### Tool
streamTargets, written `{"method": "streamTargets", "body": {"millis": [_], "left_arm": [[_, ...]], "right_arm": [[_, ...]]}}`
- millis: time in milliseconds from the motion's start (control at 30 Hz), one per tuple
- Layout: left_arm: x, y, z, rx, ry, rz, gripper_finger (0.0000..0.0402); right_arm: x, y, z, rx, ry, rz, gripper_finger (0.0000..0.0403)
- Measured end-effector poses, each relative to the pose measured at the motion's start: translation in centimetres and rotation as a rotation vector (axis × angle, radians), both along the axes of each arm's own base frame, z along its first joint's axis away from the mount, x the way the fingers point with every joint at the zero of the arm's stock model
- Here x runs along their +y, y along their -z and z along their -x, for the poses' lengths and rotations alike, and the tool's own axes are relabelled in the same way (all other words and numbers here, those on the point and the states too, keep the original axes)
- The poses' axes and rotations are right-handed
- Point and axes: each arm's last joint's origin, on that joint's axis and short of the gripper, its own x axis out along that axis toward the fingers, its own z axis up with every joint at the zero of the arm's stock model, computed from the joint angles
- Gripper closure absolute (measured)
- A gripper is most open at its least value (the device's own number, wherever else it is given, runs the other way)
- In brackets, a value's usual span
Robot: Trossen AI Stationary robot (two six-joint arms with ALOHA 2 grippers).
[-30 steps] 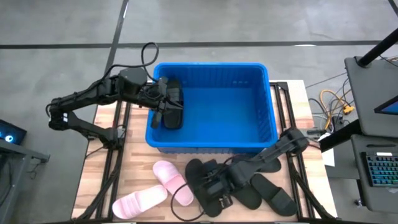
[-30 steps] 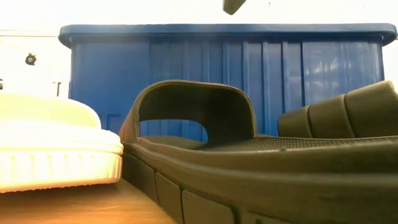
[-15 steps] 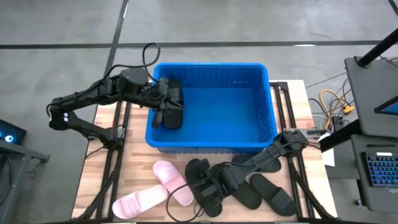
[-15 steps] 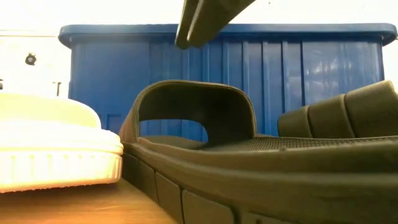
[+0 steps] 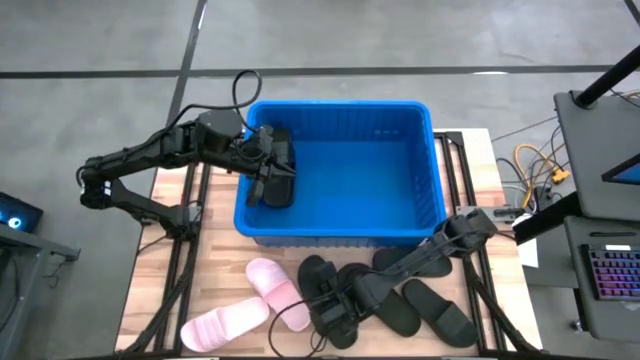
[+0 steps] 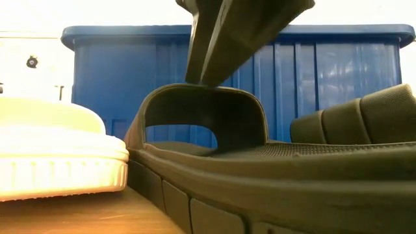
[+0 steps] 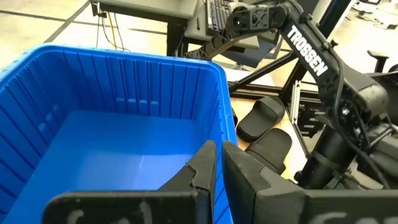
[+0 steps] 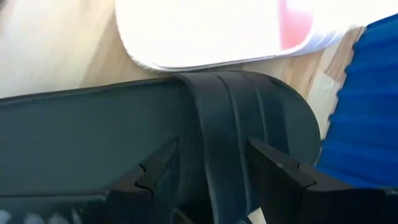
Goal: Pick and place slides into bin
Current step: Put the black slide into the blue bin
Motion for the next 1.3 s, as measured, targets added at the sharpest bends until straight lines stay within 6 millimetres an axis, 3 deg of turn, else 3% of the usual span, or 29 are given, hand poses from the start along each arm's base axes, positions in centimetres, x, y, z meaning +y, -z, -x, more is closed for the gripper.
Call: {"method": "streamTargets", "body": {"millis": [267, 567, 867, 933, 1100, 1300], "left_arm": [[0.0, 0.0, 0.1, -0.001, -0.002, 0.005, 0.0391], [0.0, -0.1, 0.1, -0.003, -0.002, 0.005, 0.0391], [0.0, 0.0, 0.1, -0.002, -0.001, 0.002, 0.0391], [0.0, 0.0, 0.1, -0.002, -0.003, 0.001, 0.0391], [0.0, -0.1, 0.1, -0.004, -0.004, 0.001, 0.0391], [0.0, -0.2, 0.3, -0.009, -0.004, 0.0, 0.0391]], "right_arm": [[0.0, 2.8, -0.5, -0.007, 0.015, 0.164, 0.0236], [-0.2, 3.2, -0.7, -0.02, 0.098, 0.133, 0.0261], [-0.2, 3.2, -0.7, -0.023, 0.104, 0.134, 0.036], [-0.3, 2.8, -0.6, -0.027, 0.105, 0.131, 0.0383], [-0.4, 1.1, -0.4, -0.056, 0.099, 0.119, 0.0388], [-1.1, -2.9, 0.6, -0.107, 0.093, 0.087, 0.0389]]}}
